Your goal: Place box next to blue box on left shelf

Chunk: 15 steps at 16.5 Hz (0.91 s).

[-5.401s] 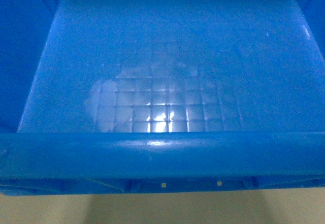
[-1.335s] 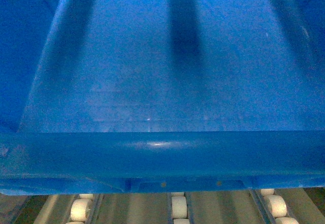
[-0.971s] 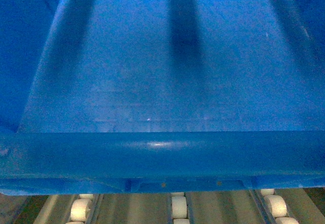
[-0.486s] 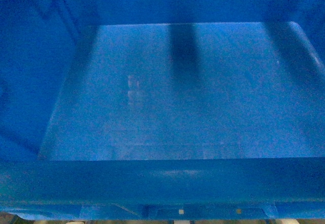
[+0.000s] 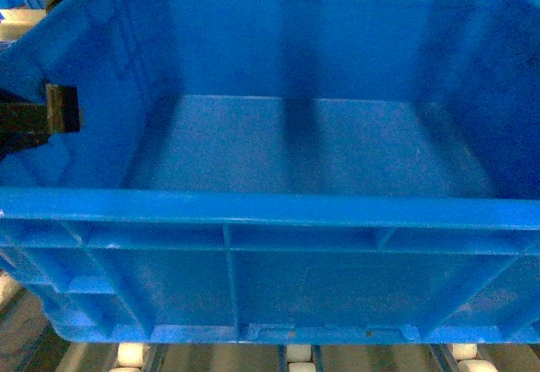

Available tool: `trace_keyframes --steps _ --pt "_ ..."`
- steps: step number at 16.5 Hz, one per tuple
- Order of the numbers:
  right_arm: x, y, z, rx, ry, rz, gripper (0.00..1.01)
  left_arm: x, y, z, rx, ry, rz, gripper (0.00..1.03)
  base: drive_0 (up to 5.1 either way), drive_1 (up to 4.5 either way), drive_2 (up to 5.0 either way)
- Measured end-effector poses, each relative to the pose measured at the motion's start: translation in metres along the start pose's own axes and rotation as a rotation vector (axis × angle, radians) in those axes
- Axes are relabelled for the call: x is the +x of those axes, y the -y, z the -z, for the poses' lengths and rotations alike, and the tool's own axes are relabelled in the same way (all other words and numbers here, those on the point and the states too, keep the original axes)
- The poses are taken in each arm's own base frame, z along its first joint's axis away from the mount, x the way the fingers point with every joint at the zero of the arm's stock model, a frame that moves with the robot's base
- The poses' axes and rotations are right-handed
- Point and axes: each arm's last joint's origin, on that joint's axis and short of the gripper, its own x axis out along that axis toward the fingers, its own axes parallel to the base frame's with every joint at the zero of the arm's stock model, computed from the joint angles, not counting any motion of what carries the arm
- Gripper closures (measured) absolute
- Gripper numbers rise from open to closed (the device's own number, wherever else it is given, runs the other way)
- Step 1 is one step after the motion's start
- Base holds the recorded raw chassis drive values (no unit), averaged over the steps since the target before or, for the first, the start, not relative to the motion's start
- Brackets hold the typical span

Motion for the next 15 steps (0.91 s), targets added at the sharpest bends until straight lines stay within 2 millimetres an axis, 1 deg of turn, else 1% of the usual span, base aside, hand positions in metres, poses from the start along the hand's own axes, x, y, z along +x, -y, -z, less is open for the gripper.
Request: trace_keyframes --steps 2,5,8,9,10,14,15 --pt "0.014 -0.006 0.005 -0.01 -0.041 -0.029 0.88 0.008 -0.007 0.008 -0.01 -0.063 -0.02 0.94 0.0 0.0 0.0" --pt "0.022 -0.015 0.006 -0.028 -0.054 -0.048 0.88 0.022 -0.018 0.019 -0.04 -0.095 -0.028 0.94 0.0 0.0 0.0" --pt "0.03 -0.023 0.012 -0.038 -0.095 -0.047 0.88 0.037 -0.027 0.029 -0.053 -0.155 -0.023 0.94 0.0 0.0 0.0" --pt "0.029 -0.03 0.011 -0.047 -0.098 -0.049 0.88 0.041 -0.031 0.032 -0.06 -0.167 -0.026 0.94 0.0 0.0 0.0" --pt "0.028 -0.033 0.011 -0.05 -0.105 -0.047 0.88 0.042 -0.032 0.032 -0.061 -0.173 -0.022 0.94 0.0 0.0 0.0" --pt "0.024 -0.035 0.011 -0.044 -0.122 -0.045 0.88 0.043 -0.036 0.031 -0.051 -0.164 -0.023 0.94 0.0 0.0 0.0" --pt "0.024 -0.035 0.011 -0.044 -0.115 -0.036 0.88 0.042 -0.036 0.032 -0.051 -0.147 -0.014 0.92 0.0 0.0 0.0"
